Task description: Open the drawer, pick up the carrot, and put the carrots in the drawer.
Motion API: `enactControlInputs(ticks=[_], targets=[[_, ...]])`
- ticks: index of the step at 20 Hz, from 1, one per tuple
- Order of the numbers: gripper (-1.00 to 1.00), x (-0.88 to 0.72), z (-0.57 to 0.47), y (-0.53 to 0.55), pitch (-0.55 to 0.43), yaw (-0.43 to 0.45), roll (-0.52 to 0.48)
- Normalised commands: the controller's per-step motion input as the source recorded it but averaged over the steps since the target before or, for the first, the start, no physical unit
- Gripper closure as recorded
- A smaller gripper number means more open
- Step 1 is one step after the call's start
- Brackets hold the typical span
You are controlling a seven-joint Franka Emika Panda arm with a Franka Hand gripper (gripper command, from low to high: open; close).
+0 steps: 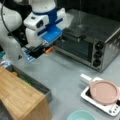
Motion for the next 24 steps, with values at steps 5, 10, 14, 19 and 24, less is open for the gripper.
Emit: enactControlInputs(ticks=[5,10,14,19,24], targets=[[-1.0,-0.07,-0.03,-0.03,-0.002,0.104,-0.047],[-1.0,-0.25,-0.1,-0.06,-0.005,0.082,-0.025],[-1.0,-0.34,-0.11,-0.03,-0.026,0.074,-0.013],[-1.0,-0.37,-0.14,-0.06,-0.09,0.077,-0.009],[-1.0,-0.41,-0.21,-0.16,-0.142,0.093,-0.012]])
